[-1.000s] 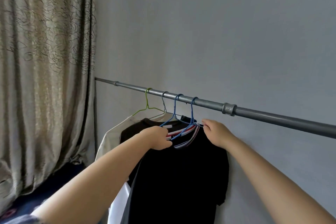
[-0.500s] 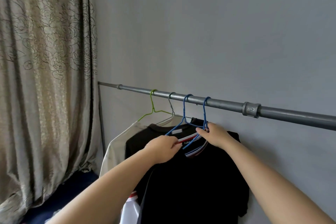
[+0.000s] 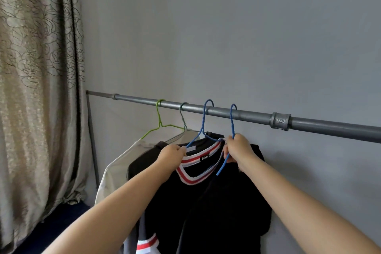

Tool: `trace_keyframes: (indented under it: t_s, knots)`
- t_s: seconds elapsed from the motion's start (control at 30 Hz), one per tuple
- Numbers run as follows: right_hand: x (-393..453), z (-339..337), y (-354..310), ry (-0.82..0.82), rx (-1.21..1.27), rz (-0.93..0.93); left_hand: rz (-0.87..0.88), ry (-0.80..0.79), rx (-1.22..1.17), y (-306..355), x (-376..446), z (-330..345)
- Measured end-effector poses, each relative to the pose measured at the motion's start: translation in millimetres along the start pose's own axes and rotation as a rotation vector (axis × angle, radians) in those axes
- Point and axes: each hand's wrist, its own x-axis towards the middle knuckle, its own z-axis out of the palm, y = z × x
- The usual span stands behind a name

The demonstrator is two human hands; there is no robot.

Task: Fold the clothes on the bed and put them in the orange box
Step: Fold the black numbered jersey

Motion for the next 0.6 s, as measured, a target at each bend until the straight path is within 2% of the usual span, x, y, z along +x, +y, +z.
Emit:
trace_keyframes:
  t_s: [0.13, 0.23, 0.47, 0.6]
  knots:
    - [-20, -19, -42, -0.035, 0.017, -0.189, 0.067, 0.113, 0.032, 26, -15, -35]
    - [-44, -27, -68, -0.116, 0.046, -0.28, 0.061, 0.154, -0.029, 35, -42, -67]
    - [-104, -17, -65, -0.335, 0.004, -0.33, -0.104, 0.241, -0.08, 4, -148, -114]
    - [-142, 2, -61, -0.32, -0.117, -0.587, -0.221, 0.357, -0.066, -24, -221, -140]
